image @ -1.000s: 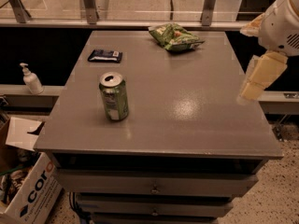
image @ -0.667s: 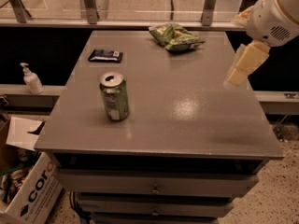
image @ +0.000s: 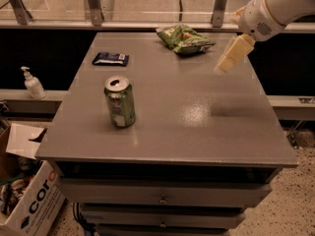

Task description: Move green jalapeno chip bag near green can

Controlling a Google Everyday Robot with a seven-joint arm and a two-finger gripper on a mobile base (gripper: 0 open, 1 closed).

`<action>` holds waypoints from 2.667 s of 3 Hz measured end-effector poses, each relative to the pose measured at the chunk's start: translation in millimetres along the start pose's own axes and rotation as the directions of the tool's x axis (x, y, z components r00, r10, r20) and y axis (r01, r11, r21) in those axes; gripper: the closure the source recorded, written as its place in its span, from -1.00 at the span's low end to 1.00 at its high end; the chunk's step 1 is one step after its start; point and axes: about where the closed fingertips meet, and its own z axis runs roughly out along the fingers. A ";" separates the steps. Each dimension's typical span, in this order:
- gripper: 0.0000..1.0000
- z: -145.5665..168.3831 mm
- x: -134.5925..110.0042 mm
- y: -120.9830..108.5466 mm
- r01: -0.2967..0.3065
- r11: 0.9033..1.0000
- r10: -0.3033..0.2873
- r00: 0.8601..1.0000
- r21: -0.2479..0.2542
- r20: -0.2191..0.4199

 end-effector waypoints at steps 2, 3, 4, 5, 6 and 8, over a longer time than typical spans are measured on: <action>-1.00 18.8 -2.5 -4.1 -0.023 0.999 0.022 0.999 0.025 0.028; -1.00 45.0 -1.3 -24.7 -0.085 0.995 0.081 0.994 0.051 0.071; -1.00 73.8 -2.0 -48.9 -0.175 0.983 0.168 0.977 0.047 0.132; -1.00 103.3 -6.0 -71.8 -0.249 0.968 0.237 0.952 0.042 0.194; -1.00 126.4 -9.8 -91.4 -0.302 0.952 0.283 0.929 0.045 0.240; -1.00 163.1 -12.1 -122.8 -0.351 0.931 0.315 0.911 0.098 0.268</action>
Offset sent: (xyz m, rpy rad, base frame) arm 0.0341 0.0153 -0.0176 0.0865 -0.0754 -0.0754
